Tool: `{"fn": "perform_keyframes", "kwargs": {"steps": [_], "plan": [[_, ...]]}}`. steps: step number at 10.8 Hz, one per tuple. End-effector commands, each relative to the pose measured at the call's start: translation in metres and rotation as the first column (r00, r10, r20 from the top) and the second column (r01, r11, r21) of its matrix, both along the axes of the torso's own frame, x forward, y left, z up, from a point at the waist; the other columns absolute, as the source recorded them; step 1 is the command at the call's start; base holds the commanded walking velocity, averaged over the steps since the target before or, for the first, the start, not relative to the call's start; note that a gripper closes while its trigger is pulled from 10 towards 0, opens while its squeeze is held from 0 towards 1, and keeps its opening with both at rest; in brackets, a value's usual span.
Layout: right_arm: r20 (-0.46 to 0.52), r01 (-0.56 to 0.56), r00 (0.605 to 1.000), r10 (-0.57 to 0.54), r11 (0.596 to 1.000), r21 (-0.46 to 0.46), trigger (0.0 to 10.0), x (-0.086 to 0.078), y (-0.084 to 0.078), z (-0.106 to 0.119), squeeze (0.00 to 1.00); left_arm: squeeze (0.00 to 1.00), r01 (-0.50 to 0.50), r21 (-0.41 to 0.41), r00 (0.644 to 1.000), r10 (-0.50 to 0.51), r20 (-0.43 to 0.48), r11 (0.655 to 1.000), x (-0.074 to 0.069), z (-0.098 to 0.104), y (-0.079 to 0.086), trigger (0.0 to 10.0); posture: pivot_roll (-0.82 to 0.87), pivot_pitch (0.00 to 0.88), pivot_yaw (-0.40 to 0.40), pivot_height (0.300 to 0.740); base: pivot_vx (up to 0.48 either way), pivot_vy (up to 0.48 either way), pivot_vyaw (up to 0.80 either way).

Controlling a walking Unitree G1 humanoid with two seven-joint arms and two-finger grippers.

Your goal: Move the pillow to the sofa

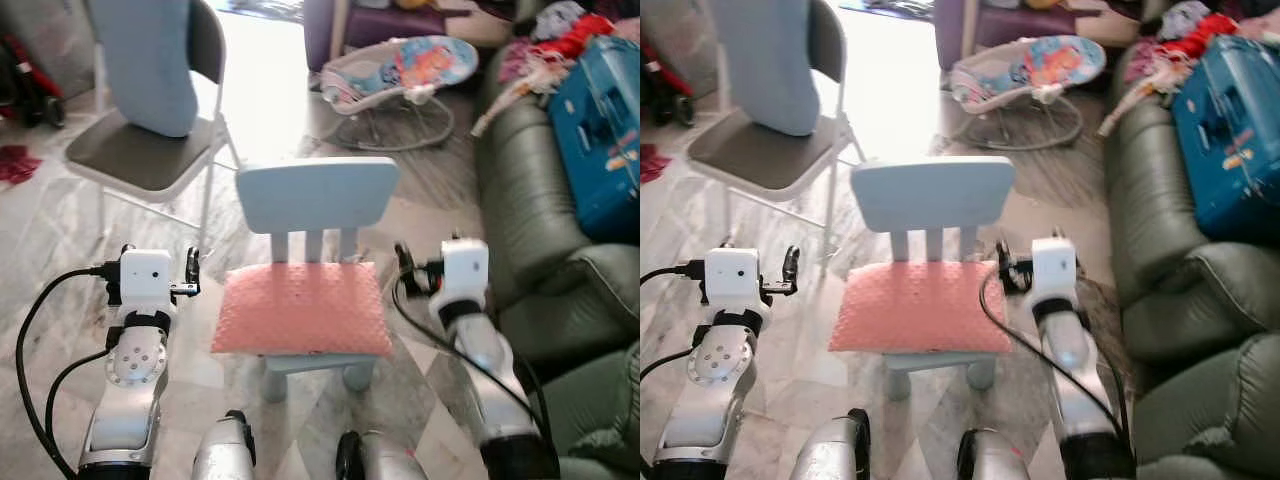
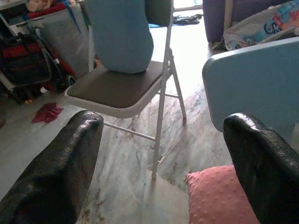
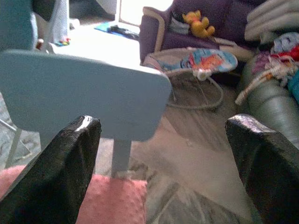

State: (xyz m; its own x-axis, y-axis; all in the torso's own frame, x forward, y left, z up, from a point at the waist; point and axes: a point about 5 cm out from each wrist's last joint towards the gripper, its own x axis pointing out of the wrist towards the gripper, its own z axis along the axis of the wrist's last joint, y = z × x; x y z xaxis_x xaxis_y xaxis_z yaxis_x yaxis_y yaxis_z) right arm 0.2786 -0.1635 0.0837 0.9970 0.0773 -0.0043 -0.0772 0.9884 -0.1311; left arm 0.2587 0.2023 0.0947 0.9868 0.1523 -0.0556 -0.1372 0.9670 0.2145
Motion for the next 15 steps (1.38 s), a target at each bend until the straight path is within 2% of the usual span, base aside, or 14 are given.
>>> {"fn": "perform_keyframes", "kwargs": {"steps": [1,4,7,11,15], "plan": [[0.017,0.026,1.0,-0.026,1.0,-0.005,10.0,0.001,-0.005,0.006,0.0,0.0,0.012,-0.004,1.0,-0.012,0.003,1.0,0.003,0.004,-0.001,10.0,0.03,0.188,-0.067,0.74,0.0,0.0,0.0],[0.023,0.03,0.999,-0.03,0.999,-0.011,10.0,0.007,-0.007,0.01,0.0,0.0,0.05,-0.004,0.999,-0.05,0.019,0.999,0.008,0.009,-0.002,10.0,0.03,0.19,-0.063,0.74,0.081,0.0,0.0],[0.024,-0.012,1.0,0.012,1.0,-0.005,10.0,0.01,-0.001,0.011,0.0,0.0,0.043,-0.01,0.999,-0.043,0.01,0.999,0.005,0.007,-0.005,10.0,0.04,0.189,-0.074,0.74,0.0,0.0,0.0],[0.021,-0.03,0.999,0.03,1.0,-0.009,10.0,0.007,-0.002,0.012,0.0,0.0,0.046,-0.023,0.999,-0.046,0.0,0.999,0.001,0.004,-0.01,10.0,0.02,0.203,-0.08,0.74,0.0,0.0,0.0],[0.022,-0.036,0.999,0.036,0.999,-0.015,10.0,0.008,-0.003,0.014,0.0,0.0,0.047,-0.022,0.999,-0.047,-0.004,0.999,0.002,0.005,-0.011,10.0,0.0,0.226,-0.084,0.667,0.0,0.0,0.0]]}}
